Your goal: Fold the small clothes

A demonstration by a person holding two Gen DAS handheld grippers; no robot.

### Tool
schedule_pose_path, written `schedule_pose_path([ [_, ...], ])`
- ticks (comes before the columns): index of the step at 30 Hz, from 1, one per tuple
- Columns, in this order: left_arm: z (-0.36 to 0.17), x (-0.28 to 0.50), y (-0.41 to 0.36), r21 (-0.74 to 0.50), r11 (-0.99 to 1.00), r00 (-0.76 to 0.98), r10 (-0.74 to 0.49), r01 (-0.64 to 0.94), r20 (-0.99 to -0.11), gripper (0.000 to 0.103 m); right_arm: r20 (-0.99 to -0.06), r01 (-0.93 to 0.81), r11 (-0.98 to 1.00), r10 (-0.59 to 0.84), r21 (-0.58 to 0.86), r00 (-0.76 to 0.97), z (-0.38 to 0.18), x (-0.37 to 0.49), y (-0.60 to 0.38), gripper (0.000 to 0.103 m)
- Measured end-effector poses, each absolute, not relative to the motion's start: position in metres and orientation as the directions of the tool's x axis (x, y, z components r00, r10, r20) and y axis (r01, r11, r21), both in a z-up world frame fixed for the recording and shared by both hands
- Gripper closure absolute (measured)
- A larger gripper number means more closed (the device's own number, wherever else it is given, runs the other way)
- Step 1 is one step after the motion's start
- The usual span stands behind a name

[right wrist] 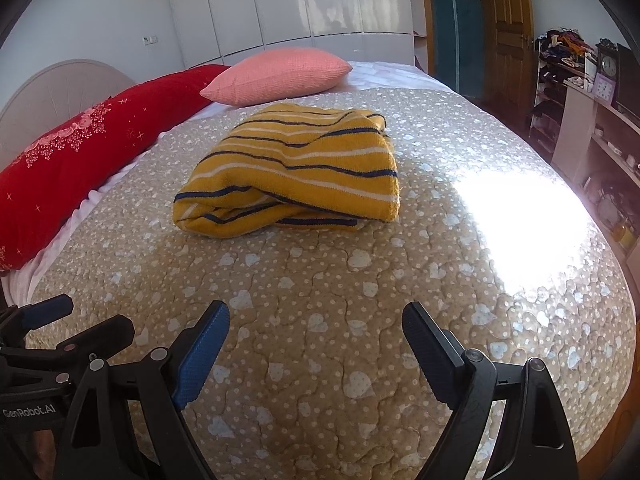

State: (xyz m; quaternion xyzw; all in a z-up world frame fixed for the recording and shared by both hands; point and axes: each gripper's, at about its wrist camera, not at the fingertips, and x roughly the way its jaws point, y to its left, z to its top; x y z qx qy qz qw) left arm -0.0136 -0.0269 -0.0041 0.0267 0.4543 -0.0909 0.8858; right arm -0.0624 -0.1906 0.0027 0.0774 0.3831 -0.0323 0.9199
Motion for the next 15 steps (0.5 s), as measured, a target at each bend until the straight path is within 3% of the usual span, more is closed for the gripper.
schedule_pose_path([
  [15, -0.0071, -0.0107, -0.0268, -0.031, 0.982, 0.571, -0.133, 0.184, -0.810, 0.000, -0.698, 0.136, 0.983, -0.013, 0.121, 0.716, 0.0030, -0.0623, -0.1950, 0.012],
])
